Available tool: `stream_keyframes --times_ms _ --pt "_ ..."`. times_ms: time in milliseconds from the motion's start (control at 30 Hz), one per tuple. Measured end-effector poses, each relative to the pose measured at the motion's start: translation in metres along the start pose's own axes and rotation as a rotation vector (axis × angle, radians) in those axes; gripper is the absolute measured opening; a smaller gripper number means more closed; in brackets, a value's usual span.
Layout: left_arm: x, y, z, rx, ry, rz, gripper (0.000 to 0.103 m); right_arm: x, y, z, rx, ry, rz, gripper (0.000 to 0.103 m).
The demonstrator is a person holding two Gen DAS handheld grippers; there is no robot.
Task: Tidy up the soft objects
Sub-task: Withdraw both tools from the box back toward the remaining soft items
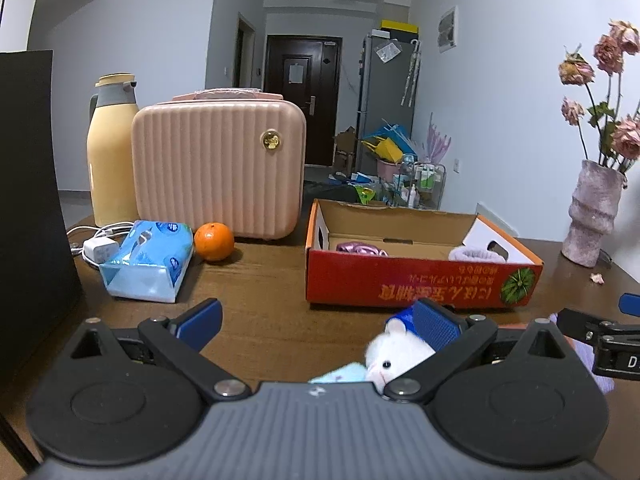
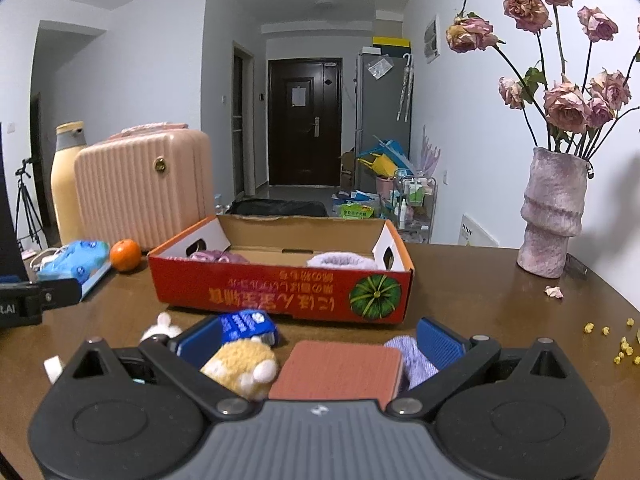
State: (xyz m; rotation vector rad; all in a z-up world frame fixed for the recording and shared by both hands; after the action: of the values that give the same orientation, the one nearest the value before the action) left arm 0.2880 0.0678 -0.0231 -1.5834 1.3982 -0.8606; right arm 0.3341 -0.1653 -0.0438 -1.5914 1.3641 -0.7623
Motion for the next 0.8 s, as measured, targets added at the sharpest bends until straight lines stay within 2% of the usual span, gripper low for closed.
stream_keyframes --times_ms 367,800 --pt "0.001 0.028 -0.023 -0.007 0.035 0.033 0.103 -0.005 0.042 -0.015 -0.064 0.008 -0.056 0.103" --pt "0.008 0.064 -0.034 -0.061 0.074 0.105 0.103 -0.001 0.077 -0.017 -0.139 0.016 -0.094 0.103"
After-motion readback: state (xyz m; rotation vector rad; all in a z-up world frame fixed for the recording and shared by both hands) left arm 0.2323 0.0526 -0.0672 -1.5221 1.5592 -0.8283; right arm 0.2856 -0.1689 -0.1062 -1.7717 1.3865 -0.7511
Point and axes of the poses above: each gripper's, at about its wrist camera, not at the fingertips, and z roughly the way its jaws point, x to its right, y to its underside, the point moved 9 cm from there along z, roughly the way its jaws point, and after that the axes turned 6 degrees about z, right-handed, at the moved point
